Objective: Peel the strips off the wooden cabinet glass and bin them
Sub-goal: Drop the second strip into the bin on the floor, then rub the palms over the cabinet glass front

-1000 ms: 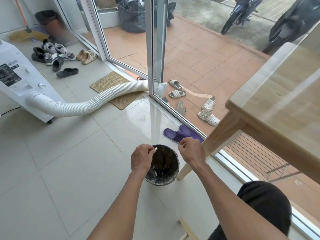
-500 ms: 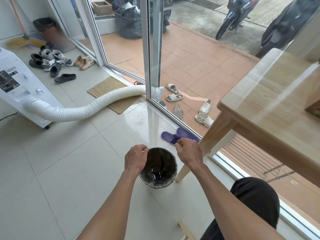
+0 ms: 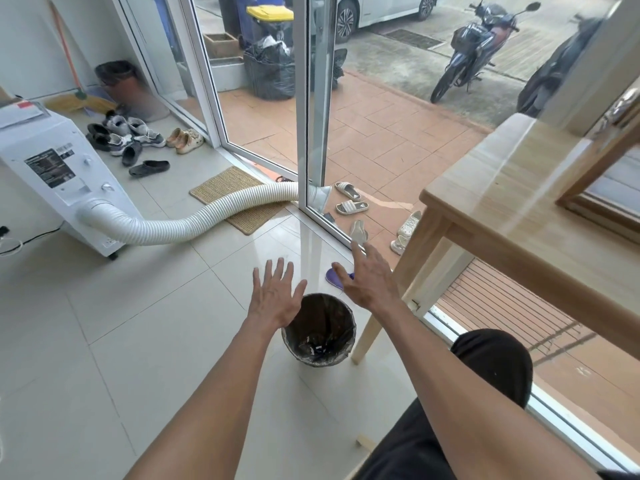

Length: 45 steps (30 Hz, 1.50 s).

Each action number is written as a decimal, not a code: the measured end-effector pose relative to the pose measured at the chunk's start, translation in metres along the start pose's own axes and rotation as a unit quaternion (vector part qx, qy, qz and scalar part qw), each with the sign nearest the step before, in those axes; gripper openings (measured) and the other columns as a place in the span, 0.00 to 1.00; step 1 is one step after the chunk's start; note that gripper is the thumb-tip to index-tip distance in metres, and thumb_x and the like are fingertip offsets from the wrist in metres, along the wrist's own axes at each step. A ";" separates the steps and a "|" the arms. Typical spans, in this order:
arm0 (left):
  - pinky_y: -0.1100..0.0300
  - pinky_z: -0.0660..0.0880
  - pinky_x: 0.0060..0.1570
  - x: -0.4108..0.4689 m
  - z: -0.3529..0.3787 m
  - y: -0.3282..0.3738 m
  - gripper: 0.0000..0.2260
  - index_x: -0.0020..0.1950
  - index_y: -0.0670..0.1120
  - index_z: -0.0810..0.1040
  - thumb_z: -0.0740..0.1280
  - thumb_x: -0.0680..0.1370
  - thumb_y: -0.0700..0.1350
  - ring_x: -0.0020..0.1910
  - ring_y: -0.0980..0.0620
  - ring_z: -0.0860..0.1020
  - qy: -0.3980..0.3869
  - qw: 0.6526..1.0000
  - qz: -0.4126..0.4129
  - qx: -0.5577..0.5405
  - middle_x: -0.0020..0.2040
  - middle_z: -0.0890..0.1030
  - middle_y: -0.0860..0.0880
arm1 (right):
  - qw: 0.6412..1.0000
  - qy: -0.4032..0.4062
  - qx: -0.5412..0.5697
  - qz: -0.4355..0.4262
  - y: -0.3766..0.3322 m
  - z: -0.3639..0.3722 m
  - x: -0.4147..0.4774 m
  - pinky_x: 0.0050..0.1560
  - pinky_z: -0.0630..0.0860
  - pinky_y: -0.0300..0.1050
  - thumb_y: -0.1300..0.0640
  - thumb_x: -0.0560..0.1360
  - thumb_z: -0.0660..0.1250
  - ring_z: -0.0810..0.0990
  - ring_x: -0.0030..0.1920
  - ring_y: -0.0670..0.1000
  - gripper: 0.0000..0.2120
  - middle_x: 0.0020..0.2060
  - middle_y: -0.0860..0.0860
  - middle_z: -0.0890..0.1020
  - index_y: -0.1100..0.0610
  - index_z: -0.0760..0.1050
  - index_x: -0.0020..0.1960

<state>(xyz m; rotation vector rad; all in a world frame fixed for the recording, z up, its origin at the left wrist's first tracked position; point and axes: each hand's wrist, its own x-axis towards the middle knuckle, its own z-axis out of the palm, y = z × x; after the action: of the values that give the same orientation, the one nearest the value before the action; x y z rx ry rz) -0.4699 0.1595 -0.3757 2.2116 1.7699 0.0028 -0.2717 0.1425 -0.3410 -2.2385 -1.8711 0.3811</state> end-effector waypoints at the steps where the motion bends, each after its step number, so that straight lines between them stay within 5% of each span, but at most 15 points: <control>1: 0.40 0.37 0.78 -0.003 -0.007 0.000 0.29 0.83 0.46 0.49 0.46 0.85 0.59 0.83 0.42 0.44 0.014 1.000 -0.003 0.016 0.84 0.48 0.44 | 1.000 0.007 -0.002 -0.013 -0.004 -0.007 -0.007 0.79 0.57 0.56 0.34 0.80 0.51 0.57 0.79 0.58 0.36 0.79 0.57 0.58 0.53 0.52 0.81; 7: 0.36 0.35 0.77 -0.017 -0.080 0.001 0.31 0.83 0.46 0.49 0.46 0.84 0.62 0.82 0.40 0.42 0.106 0.993 -0.010 0.042 0.84 0.48 0.44 | 0.997 0.051 0.011 -0.061 -0.036 -0.056 -0.029 0.81 0.49 0.57 0.32 0.80 0.45 0.49 0.81 0.57 0.36 0.81 0.57 0.51 0.49 0.44 0.82; 17: 0.37 0.31 0.75 -0.044 -0.154 0.022 0.37 0.83 0.54 0.42 0.44 0.80 0.71 0.82 0.42 0.38 0.136 0.991 0.009 -0.011 0.84 0.42 0.46 | 0.986 0.140 -0.045 -0.080 -0.045 -0.147 -0.052 0.80 0.38 0.58 0.27 0.77 0.38 0.41 0.81 0.58 0.38 0.81 0.58 0.45 0.45 0.36 0.81; 19: 0.37 0.30 0.75 -0.062 -0.174 0.086 0.37 0.83 0.54 0.40 0.44 0.79 0.72 0.82 0.42 0.37 0.189 0.977 0.098 -0.020 0.83 0.41 0.46 | 0.969 0.232 -0.078 -0.036 -0.007 -0.201 -0.095 0.80 0.36 0.59 0.27 0.77 0.37 0.39 0.81 0.58 0.38 0.81 0.59 0.43 0.44 0.34 0.81; 26: 0.36 0.33 0.77 -0.060 -0.182 0.141 0.38 0.82 0.56 0.38 0.40 0.76 0.72 0.82 0.44 0.37 0.250 0.951 0.178 -0.032 0.83 0.38 0.48 | 0.962 0.254 -0.095 0.029 0.045 -0.236 -0.112 0.77 0.31 0.62 0.26 0.76 0.37 0.34 0.80 0.59 0.39 0.80 0.60 0.38 0.45 0.34 0.81; 37: 0.36 0.29 0.75 -0.065 -0.159 0.348 0.37 0.82 0.58 0.37 0.37 0.77 0.73 0.81 0.43 0.35 0.264 0.879 0.397 -0.022 0.82 0.34 0.51 | 0.915 0.342 -0.173 0.129 0.205 -0.296 -0.217 0.79 0.39 0.63 0.29 0.79 0.45 0.34 0.80 0.59 0.39 0.79 0.59 0.34 0.45 0.35 0.81; 45: 0.34 0.44 0.79 -0.075 -0.155 0.437 0.35 0.84 0.52 0.46 0.51 0.81 0.67 0.83 0.43 0.43 0.337 0.799 0.498 -0.011 0.84 0.43 0.45 | 0.867 0.398 -0.262 0.148 0.279 -0.343 -0.258 0.79 0.49 0.65 0.31 0.78 0.51 0.42 0.81 0.61 0.40 0.81 0.61 0.42 0.48 0.45 0.82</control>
<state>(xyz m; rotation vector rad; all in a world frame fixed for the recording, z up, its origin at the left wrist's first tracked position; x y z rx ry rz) -0.1016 0.0417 -0.1097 3.0463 0.5331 1.1367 0.0557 -0.1570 -0.0858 -2.4164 -1.2567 -0.9939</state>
